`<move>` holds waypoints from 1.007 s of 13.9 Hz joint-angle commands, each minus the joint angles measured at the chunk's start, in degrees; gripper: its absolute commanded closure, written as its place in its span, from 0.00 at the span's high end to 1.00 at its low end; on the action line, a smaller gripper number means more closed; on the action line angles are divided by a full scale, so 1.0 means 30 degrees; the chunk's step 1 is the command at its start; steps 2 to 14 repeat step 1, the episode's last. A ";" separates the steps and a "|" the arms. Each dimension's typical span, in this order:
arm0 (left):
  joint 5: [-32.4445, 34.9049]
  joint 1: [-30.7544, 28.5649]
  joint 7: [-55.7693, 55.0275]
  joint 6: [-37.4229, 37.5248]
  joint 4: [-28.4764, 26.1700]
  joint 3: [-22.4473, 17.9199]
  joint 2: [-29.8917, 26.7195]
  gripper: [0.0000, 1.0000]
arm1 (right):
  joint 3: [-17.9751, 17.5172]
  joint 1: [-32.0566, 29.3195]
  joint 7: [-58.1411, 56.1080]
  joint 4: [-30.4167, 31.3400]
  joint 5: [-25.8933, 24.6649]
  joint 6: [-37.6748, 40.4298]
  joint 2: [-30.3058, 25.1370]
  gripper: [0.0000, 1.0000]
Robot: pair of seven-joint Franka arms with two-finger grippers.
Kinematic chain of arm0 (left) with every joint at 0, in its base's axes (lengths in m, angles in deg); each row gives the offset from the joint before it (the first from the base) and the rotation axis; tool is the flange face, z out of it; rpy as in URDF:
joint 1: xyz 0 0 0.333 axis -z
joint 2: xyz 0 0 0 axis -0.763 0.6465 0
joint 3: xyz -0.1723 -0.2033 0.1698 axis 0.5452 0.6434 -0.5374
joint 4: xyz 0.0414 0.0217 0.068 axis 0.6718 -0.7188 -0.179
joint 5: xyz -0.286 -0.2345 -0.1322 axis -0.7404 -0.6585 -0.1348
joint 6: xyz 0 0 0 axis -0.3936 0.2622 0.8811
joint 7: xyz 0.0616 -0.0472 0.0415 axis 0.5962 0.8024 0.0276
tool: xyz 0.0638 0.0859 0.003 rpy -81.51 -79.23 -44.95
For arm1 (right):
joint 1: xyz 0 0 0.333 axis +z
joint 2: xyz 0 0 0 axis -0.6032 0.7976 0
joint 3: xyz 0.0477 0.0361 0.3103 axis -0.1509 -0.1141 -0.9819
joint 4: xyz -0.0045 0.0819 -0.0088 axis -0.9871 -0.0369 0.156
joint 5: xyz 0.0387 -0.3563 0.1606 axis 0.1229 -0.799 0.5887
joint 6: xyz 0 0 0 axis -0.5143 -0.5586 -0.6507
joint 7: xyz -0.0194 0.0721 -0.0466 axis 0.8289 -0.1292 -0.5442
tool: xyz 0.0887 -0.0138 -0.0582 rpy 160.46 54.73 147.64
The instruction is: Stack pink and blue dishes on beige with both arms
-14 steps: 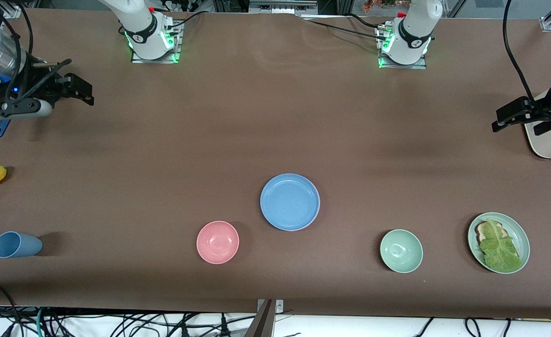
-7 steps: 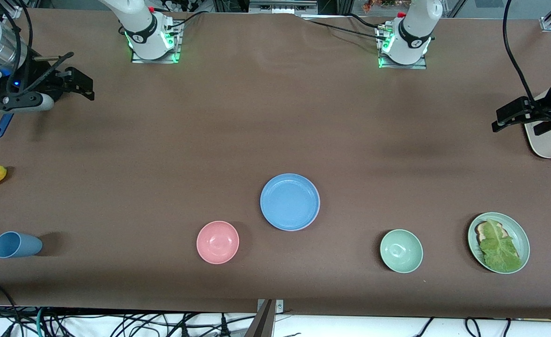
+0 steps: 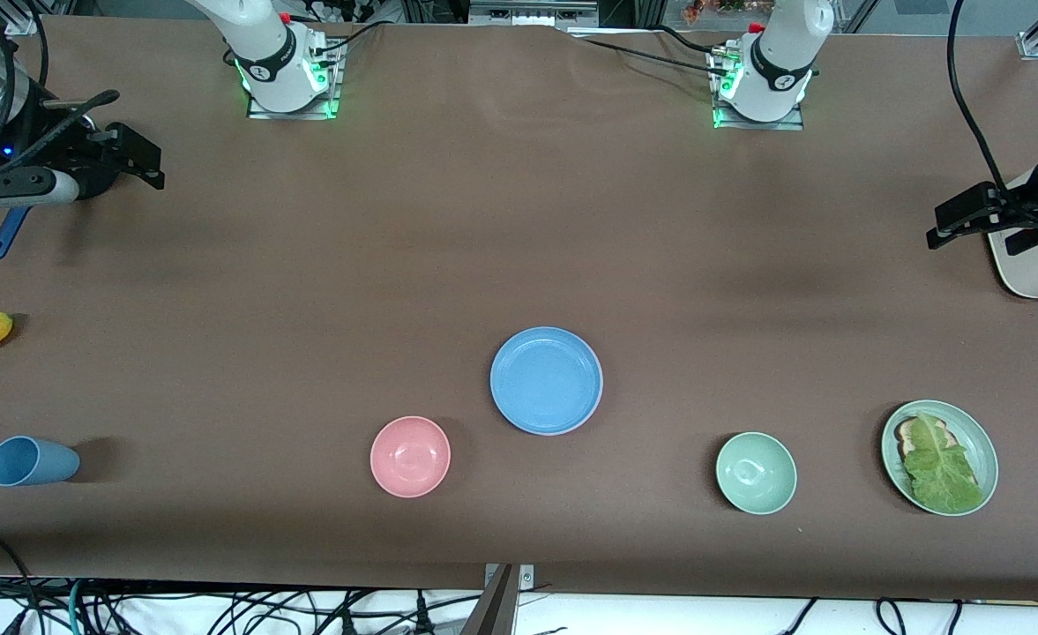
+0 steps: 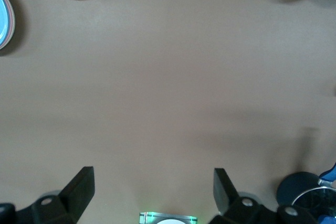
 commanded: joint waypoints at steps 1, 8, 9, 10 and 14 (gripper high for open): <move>0.0250 -0.0044 0.0313 0.0120 -0.0008 0.0008 -0.0079 1.00 | -0.0146 -0.0195 -0.0093 -0.0514 -0.0130 0.0267 0.0341 1.00; 0.0250 -0.0044 0.0313 0.0120 -0.0008 0.0008 -0.0079 1.00 | -0.0146 -0.0195 -0.0093 -0.0514 -0.0130 0.0267 0.0341 1.00; 0.0250 -0.0044 0.0313 0.0120 -0.0008 0.0008 -0.0079 1.00 | -0.0146 -0.0195 -0.0093 -0.0514 -0.0130 0.0267 0.0341 1.00; 0.0250 -0.0044 0.0313 0.0120 -0.0008 0.0008 -0.0079 1.00 | -0.0146 -0.0195 -0.0093 -0.0514 -0.0130 0.0267 0.0341 1.00; 0.0250 -0.0044 0.0313 0.0120 -0.0008 0.0008 -0.0079 1.00 | -0.0146 -0.0195 -0.0093 -0.0514 -0.0130 0.0267 0.0341 1.00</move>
